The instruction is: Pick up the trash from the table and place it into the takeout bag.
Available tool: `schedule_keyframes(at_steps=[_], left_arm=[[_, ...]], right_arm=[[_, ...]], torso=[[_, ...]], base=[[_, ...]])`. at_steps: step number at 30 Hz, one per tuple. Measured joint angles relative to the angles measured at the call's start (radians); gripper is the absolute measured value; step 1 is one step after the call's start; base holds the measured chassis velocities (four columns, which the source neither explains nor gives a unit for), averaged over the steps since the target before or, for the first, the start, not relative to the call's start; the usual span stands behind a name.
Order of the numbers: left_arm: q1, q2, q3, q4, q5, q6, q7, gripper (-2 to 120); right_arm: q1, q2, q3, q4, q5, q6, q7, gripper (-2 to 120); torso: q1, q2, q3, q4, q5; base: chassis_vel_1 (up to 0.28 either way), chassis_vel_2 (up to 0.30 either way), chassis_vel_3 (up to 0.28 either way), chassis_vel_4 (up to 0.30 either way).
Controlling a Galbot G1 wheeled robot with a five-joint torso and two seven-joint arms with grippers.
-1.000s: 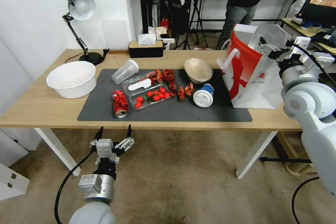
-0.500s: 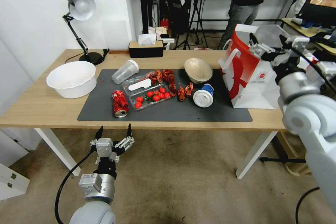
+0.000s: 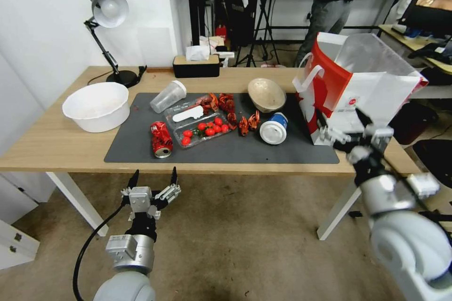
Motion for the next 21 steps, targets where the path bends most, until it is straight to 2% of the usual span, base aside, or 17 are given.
schedule_keyframes(at_steps=[11,15,21], left_arm=[[0.004,0.008,-0.001,0.0,-0.01,-0.01,0.001,100],[0.005,0.011,0.0,0.0,-0.015,-0.011,0.001,100],[0.006,0.015,0.001,-0.001,-0.017,-0.014,0.001,100]], right_arm=[[-0.185,0.112,-0.065,-0.054,-0.152,0.187,-0.023,100],[-0.229,0.141,-0.087,-0.097,-0.187,0.231,-0.028,100],[-0.257,0.168,-0.11,-0.151,-0.199,0.249,-0.048,100]], torso=[[0.0,0.0,0.0,0.0001,0.0001],[0.0,0.0,0.0,0.0001,0.0002],[0.0,0.0,0.0,0.0001,0.0002]], base=[[0.0,0.0,0.0,0.0],[0.0,0.0,0.0,0.0],[0.0,0.0,0.0,0.0]])
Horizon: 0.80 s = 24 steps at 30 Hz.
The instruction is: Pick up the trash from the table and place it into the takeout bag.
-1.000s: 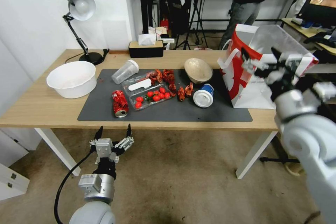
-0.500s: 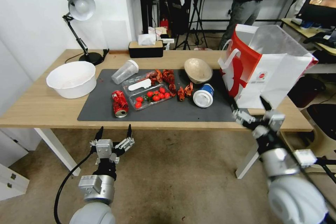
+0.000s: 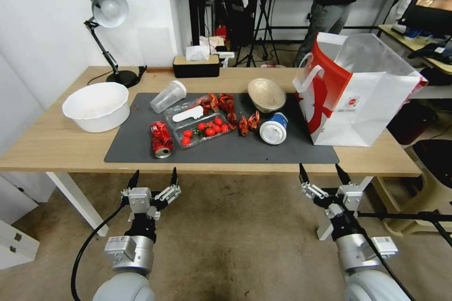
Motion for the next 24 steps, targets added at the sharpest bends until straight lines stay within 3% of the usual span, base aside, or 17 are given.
schedule_keyframes(at_steps=[12,24], left_arm=[[0.002,0.003,0.002,0.009,-0.001,-0.013,0.004,100],[0.004,-0.001,0.003,0.009,-0.003,-0.013,0.007,100]], right_arm=[[0.043,-0.008,-0.047,-0.029,-0.018,-0.016,0.012,100],[0.326,-0.063,-0.209,-0.062,-0.034,-0.167,0.122,100]], torso=[[0.0,0.0,0.0,0.0,0.0],[0.0,0.0,0.0,0.0001,-0.0001]], base=[[0.0,0.0,0.0,0.0],[0.0,0.0,0.0,0.0]])
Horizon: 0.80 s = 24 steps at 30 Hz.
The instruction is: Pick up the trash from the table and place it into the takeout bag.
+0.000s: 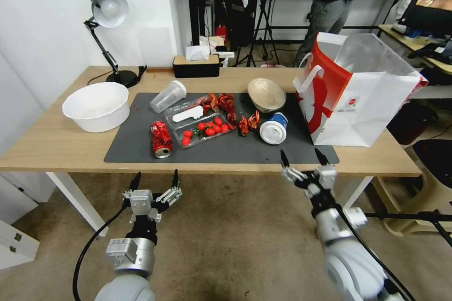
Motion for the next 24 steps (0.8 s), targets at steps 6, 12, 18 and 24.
schedule_keyframes(at_steps=[6,12,18,24], left_arm=[[0.003,-0.002,-0.003,0.0,0.0,0.001,0.0,100],[0.006,-0.006,-0.01,0.003,0.0,0.001,0.0,100],[0.003,-0.01,-0.011,0.007,0.0,0.002,-0.001,100],[0.003,-0.012,-0.011,0.009,0.0,0.002,-0.001,100]], right_arm=[[0.128,0.006,-0.077,-0.054,0.021,-0.078,0.045,100],[0.265,0.04,-0.162,-0.135,0.032,-0.17,0.149,100],[0.334,0.053,-0.204,-0.152,0.051,-0.25,0.254,100],[0.346,0.054,-0.211,-0.152,0.059,-0.272,0.28,100]], torso=[[0.0,0.0,0.0,0.0,0.0001],[0.0,0.0,0.0,0.0,0.0],[0.0,0.0,0.0,0.0,0.0],[0.0,0.0,0.0,0.0,-0.0001]], base=[[0.0,0.0,0.0,0.0],[0.0,0.0,0.0,0.0],[0.0,0.0,0.0,0.0],[0.0,0.0,0.0,0.0]])
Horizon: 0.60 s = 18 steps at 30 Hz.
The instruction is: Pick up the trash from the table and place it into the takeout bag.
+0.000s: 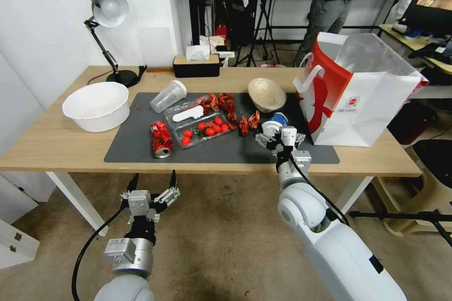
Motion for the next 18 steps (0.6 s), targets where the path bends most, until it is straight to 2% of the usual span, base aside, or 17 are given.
schedule_keyframes(at_steps=[18], left_arm=[[0.001,-0.007,0.002,0.009,0.0,-0.001,-0.001,100]], right_arm=[[0.057,0.028,-0.018,-0.029,0.111,-0.119,0.134,100]], torso=[[0.0,0.0,0.0,-0.0002,0.0002]], base=[[0.0,0.0,0.0,0.0]])
